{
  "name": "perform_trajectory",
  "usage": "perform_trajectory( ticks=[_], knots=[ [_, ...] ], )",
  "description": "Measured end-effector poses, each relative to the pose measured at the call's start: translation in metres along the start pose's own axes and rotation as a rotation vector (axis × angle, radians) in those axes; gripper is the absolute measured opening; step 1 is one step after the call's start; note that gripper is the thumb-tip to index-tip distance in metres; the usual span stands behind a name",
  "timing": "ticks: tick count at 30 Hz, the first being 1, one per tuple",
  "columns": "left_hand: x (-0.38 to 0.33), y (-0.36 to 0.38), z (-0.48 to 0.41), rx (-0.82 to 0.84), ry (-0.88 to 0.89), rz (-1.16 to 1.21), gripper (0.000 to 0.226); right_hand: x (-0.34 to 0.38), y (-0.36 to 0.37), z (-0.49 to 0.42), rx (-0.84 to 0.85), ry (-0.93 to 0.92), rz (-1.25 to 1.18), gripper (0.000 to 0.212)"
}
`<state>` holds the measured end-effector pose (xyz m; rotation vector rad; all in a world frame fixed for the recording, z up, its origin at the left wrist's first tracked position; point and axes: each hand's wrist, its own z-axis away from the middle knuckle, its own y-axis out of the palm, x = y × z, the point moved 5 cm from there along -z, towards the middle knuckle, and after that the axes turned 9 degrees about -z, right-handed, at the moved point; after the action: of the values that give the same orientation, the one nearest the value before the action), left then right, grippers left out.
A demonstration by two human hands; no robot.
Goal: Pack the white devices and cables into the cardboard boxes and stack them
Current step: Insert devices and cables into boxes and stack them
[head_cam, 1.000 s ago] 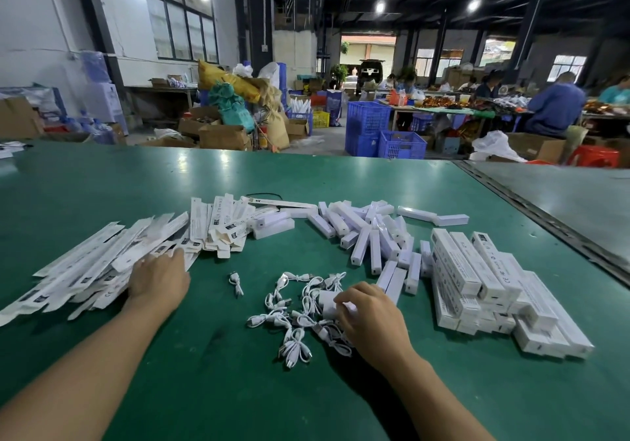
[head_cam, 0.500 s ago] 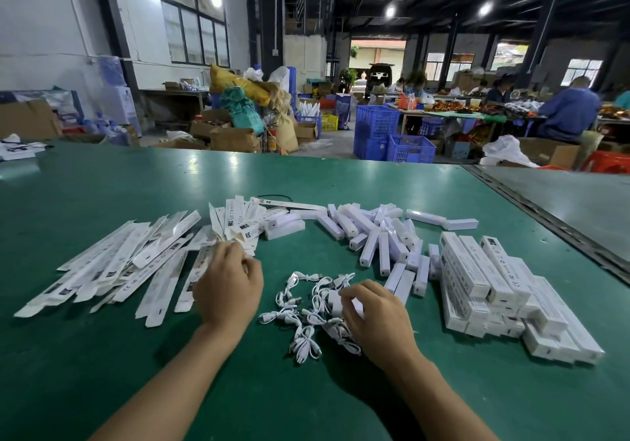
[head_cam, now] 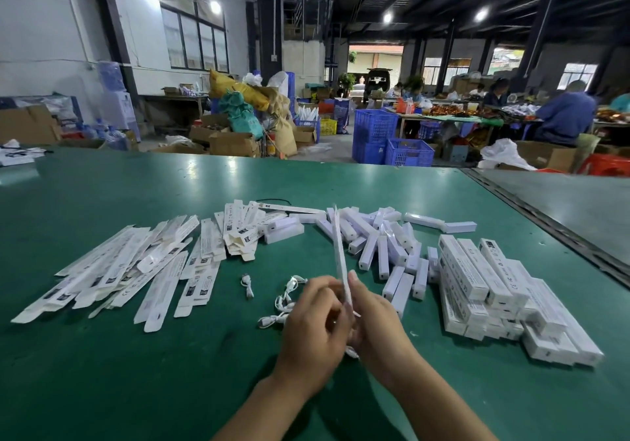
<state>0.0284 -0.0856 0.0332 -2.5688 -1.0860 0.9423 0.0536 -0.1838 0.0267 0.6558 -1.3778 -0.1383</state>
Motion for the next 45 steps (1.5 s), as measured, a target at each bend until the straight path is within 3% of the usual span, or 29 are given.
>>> perform_trajectory(
  ticks=[5, 12, 15, 20, 23, 28, 36, 40, 43, 45],
  knots=[
    [-0.006, 0.014, 0.008, 0.153, 0.019, 0.067, 0.004, 0.004, -0.017, 0.006, -0.062, -0.154, 0.118, 0.042],
    [0.004, 0.005, 0.006, 0.176, -0.129, 0.174, 0.014, -0.003, -0.03, 0.0, -0.156, -0.118, 0.098, 0.057],
    [0.014, 0.005, 0.006, 0.093, -0.354, 0.337, 0.018, -0.003, -0.03, 0.0, -0.15, -0.133, 0.199, 0.049],
    [0.042, 0.004, 0.005, -0.052, -0.799, 0.715, 0.042, 0.0, -0.022, 0.003, -0.053, -0.142, 0.234, 0.015],
    [0.048, 0.002, 0.002, -0.073, -0.903, 0.96, 0.052, -0.002, -0.019, 0.006, -0.021, -0.109, 0.318, 0.015],
    [0.052, -0.005, 0.001, -0.058, -0.957, 1.186, 0.036, -0.008, -0.011, 0.012, 0.071, -0.044, 0.334, 0.012],
    [0.059, -0.007, 0.001, -0.075, -0.979, 1.233, 0.036, -0.011, -0.01, 0.011, 0.095, -0.025, 0.335, 0.018],
    [0.059, -0.008, 0.0, -0.043, -0.904, 1.143, 0.061, -0.012, -0.018, 0.007, -0.012, -0.078, 0.201, 0.018],
    [0.051, -0.005, 0.003, 0.014, -0.782, 0.896, 0.069, -0.011, -0.024, 0.003, -0.089, -0.108, 0.098, 0.025],
    [0.041, -0.008, 0.006, 0.028, -0.574, 0.557, 0.071, -0.008, -0.027, 0.003, -0.131, -0.14, 0.064, 0.029]
  ],
)
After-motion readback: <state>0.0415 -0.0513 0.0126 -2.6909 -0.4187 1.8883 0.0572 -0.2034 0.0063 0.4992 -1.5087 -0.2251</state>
